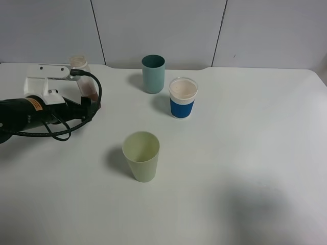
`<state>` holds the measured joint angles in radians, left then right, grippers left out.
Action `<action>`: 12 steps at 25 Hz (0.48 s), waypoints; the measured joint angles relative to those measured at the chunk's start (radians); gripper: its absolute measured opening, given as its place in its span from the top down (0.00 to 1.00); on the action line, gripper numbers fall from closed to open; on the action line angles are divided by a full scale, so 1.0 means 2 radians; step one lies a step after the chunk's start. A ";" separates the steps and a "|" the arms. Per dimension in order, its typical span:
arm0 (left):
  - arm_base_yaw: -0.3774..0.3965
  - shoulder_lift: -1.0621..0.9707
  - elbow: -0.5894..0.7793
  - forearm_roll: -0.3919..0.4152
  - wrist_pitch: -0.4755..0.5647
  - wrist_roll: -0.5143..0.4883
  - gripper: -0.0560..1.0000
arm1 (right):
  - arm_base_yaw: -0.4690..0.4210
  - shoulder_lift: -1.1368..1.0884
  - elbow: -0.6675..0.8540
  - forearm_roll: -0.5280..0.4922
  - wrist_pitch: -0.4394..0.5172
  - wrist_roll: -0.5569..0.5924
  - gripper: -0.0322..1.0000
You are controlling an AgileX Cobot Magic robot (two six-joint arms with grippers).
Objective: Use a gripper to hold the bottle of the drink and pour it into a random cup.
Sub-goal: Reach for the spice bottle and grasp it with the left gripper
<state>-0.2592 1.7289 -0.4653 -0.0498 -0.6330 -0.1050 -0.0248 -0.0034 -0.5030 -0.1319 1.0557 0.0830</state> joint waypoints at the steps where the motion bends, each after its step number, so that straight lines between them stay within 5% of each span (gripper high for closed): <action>1: 0.000 0.005 -0.004 0.002 -0.003 -0.001 0.00 | 0.000 0.000 0.000 0.000 0.000 0.000 0.36; 12: 0.000 0.051 -0.057 0.017 -0.025 -0.030 0.00 | 0.000 0.000 0.000 0.000 0.000 0.000 0.36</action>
<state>-0.2592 1.8308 -0.5786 -0.0161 -0.6833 -0.1644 -0.0248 -0.0034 -0.5030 -0.1319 1.0557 0.0830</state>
